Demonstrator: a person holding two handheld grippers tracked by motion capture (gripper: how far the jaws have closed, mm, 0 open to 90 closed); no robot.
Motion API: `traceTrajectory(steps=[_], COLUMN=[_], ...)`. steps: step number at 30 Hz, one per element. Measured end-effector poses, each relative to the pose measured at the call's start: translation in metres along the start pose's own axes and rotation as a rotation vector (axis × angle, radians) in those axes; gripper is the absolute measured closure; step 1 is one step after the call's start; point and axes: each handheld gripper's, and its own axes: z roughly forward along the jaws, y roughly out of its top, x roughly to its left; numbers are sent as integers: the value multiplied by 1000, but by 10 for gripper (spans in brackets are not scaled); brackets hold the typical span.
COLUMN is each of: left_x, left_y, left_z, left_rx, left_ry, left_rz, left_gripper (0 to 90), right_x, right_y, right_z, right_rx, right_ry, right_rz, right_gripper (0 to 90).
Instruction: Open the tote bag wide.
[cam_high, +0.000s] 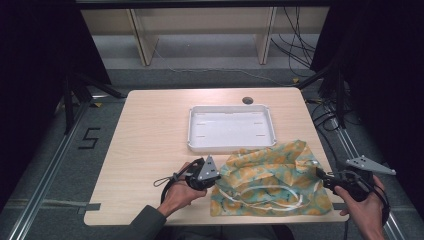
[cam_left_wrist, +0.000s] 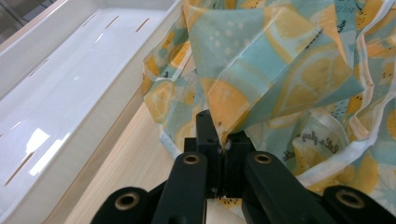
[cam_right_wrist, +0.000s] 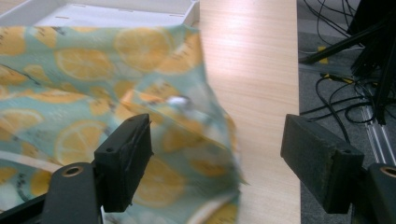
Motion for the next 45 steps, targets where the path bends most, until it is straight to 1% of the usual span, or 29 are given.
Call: traceTrajectory(steps=[2,3,4,5,7,8,9,13,14,16,17,18,23,24,25,26,28,30,32,33,35,36,37,38,39,41,42,44,45], left_x=[2,4,8,8,12,14,16,20,24,26,28,31,36,38,40,39,40,41,41,41,40,40,39,37,35,32,30,24,19], left_y=[-3,-5,-11,-11,-17,-20,-28,-37,-42,-44,-46,-50,-59,-60,-63,-64,-66,-67,-69,-69,-67,-66,-64,-62,-61,-56,-54,-48,-44], left_z=[-4,-9,-16,-16,-24,-27,-34,-44,-51,-55,-58,-63,-71,-73,-76,-77,-79,-80,-80,-80,-83,-84,-86,-87,-89,-96,-99,-105,-108], left_rx=[5,13,9,9,10,18,30,38,47,55,49,54,61,70,75,76,80,73,62,66,72,60,54,65,62,64,66,54,53], left_ry=[-2,10,13,13,25,29,40,54,66,73,82,94,117,120,125,128,125,129,128,131,131,132,128,135,156,157,160,178,194], left_rz=[-10,-21,-33,-33,-24,-33,-60,-70,-72,-76,-81,-96,-114,-105,-93,-106,-115,-107,-141,-145,-165,-172,-169,-200,-214,-219,-224,-216,-218], left_gripper=[883,883,883,883,883,882,883,882,881,881,881,881,880,880,879,879,876,868,850,807,663,594,547,418,396,386,355,293,285], right_x=[1,2,5,6,6,5,6,6,6,7,6,7,7,5,5,6,7,9,10,10,9,11,10,11,8,8,11,15,14], right_y=[0,0,-1,-1,-1,-1,-1,-1,-1,-1,-1,-1,-1,-1,-1,-1,-2,-1,-1,-2,-1,-2,-2,-2,-2,-2,-2,-2,-2], right_z=[0,1,0,1,1,1,2,2,2,2,2,3,3,4,4,4,4,4,4,4,5,5,6,6,7,8,7,8,10], right_rx=[2,15,39,32,33,31,34,28,28,41,35,40,48,35,39,45,45,50,54,54,55,61,59,67,53,54,59,71,74], right_ry=[-1,16,1,18,18,16,16,16,18,21,19,14,10,25,37,42,28,30,32,33,29,34,26,19,23,34,43,53,64], right_rz=[-3,9,44,46,38,26,31,13,14,28,15,21,6,-18,-8,0,4,18,22,16,1,25,6,14,-27,-32,0,7,-7], right_gripper=[254,254,254,255,254,255,255,255,255,255,255,255,255,255,255,255,255,255,255,255,255,255,255,255,255,255,255,255,255])
